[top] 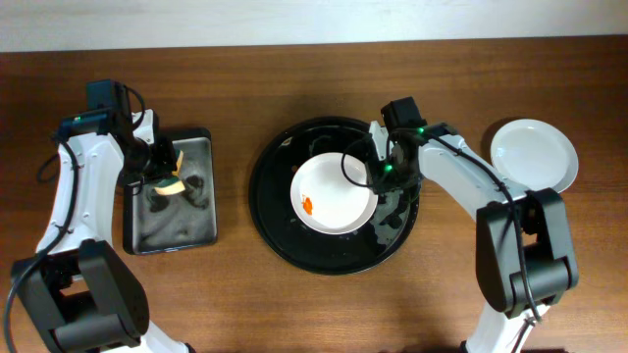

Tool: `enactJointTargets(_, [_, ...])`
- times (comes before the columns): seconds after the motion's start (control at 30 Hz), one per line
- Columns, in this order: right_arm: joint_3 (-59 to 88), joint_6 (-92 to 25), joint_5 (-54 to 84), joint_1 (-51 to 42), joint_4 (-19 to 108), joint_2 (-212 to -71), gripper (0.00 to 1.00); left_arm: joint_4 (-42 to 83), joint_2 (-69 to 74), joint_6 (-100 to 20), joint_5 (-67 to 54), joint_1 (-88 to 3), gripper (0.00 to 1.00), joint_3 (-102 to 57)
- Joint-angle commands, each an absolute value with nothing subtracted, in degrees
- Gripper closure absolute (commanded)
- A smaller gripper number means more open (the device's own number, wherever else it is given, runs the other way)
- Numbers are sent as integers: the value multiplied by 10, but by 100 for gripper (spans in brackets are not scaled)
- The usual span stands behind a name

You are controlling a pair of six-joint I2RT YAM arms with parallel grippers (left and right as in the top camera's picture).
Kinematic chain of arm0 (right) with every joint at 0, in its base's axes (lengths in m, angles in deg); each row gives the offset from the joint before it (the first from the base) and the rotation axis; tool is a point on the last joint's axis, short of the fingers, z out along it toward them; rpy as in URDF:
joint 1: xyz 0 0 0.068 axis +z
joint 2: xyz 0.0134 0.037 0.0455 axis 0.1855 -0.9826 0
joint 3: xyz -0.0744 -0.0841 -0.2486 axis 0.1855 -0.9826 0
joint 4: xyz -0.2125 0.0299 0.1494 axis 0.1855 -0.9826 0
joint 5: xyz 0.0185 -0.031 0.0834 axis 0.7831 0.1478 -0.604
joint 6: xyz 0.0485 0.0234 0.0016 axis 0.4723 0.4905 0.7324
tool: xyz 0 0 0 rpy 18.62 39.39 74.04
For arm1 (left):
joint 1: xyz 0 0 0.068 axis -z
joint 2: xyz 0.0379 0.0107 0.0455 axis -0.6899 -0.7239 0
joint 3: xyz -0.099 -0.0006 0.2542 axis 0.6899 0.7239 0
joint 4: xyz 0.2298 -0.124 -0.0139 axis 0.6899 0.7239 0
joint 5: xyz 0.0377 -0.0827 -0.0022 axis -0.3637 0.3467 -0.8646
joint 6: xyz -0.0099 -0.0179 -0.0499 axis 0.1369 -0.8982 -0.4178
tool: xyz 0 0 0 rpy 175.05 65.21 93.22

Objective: Clean dirty plates on tray and stack at the side
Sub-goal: 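Dip the sponge in the soapy water with the left gripper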

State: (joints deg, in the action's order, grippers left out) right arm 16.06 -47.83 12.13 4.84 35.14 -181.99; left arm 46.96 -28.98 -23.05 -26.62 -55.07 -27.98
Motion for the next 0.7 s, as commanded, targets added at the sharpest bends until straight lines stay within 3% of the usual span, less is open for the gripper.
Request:
enactJointTargets(0.0, [156, -434, 118, 58, 340, -1849, 78, 469, -278, -232, -256, -551, 100, -293])
enactJointTargets(0.07, [156, -316, 118, 58, 307, -1851, 96, 471, -278, -232, -256, -552, 100, -293])
enactJointTargets(0.13, [156, -198, 106, 59, 275, -1851, 96, 471, -278, -232, -256, -552, 100, -293])
enactJointTargets(0.17, [156, -181, 67, 58, 263, -1848, 92, 471, -278, -232, -256, -552, 100, -293])
enactJointTargets(0.2, [156, -183, 44, 58, 263, -1844, 70, 471, -278, -232, -256, -552, 100, -293])
enactJointTargets(0.23, [156, -196, 42, 57, 258, -1835, 69, 471, -278, -232, -256, -552, 100, -293])
enactJointTargets(0.27, [159, -223, 57, 54, 262, -1826, 59, 471, -278, -232, -256, -552, 100, -293])
enactJointTargets(0.3, [165, -310, 71, 53, 282, -1823, 48, 471, -278, -232, -256, -552, 100, -293])
enactJointTargets(0.33, [170, -413, 73, 53, 303, -1823, 46, 470, -278, -232, -256, -552, 100, -293])
enactJointTargets(0.4, [169, -533, 74, 54, 333, -1824, 57, 470, -278, -232, -256, -552, 100, -293])
enactJointTargets(0.47, [169, -497, 76, 54, 348, -1824, 83, 471, -278, -232, -256, -552, 100, -293])
enactJointTargets(0.5, [169, -407, 76, 54, 337, -1824, 95, 471, -278, -232, -256, -552, 100, -293])
enactJointTargets(0.57, [169, -218, 76, 54, 319, -1824, 96, 469, -278, -232, -256, -552, 100, -293])
enactJointTargets(0.6, [169, -193, 76, 54, 316, -1824, 96, 470, -278, -232, -256, -552, 100, -293])
enactJointTargets(0.63, [169, -188, 76, 54, 318, -1824, 90, 471, -278, -232, -256, -552, 100, -293])
enactJointTargets(0.67, [169, -200, 83, 54, 320, -1824, 72, 471, -278, -232, -256, -552, 100, -293])
